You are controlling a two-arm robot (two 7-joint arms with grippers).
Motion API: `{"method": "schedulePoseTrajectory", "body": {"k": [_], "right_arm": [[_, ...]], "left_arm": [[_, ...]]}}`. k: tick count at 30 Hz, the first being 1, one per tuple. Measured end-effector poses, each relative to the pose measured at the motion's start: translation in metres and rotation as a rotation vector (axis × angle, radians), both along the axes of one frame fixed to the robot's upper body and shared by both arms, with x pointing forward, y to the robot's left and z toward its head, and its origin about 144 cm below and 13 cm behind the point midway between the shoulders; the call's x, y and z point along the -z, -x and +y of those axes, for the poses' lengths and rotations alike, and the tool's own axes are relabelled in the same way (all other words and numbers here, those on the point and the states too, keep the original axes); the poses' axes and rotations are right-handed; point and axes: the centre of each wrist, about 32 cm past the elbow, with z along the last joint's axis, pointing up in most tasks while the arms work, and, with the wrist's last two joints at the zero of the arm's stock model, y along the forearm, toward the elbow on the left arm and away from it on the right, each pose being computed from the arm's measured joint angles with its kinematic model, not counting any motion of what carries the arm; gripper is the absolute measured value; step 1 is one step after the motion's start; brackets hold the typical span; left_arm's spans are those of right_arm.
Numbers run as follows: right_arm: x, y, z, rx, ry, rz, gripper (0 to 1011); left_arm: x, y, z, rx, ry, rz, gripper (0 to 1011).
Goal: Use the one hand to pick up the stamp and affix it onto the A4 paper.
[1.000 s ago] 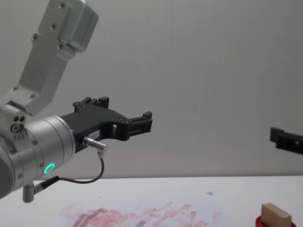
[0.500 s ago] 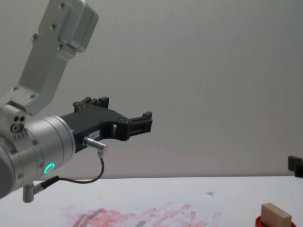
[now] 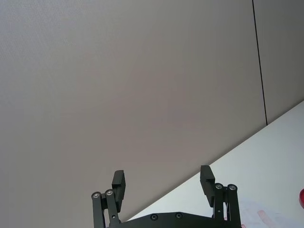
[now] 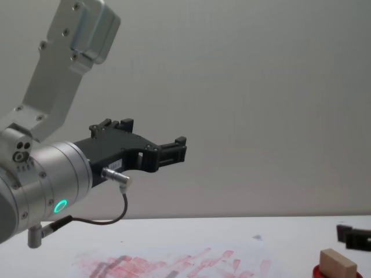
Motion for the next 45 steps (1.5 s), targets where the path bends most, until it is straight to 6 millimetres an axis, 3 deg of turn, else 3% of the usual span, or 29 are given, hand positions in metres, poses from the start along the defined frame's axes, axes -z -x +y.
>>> {"method": "schedulePoseTrajectory", "body": {"k": [34,45], "right_arm": [[0.023,-0.043,0.025,-0.059,0.055,0.141,1001],[0.026,-0.046,0.028,-0.064,0.061,0.152,744]], "left_arm": [[0.0,0.0,0.0,0.0,0.0,0.0,1001],[0.0,0.0,0.0,0.0,0.0,0.0,1001]]}}
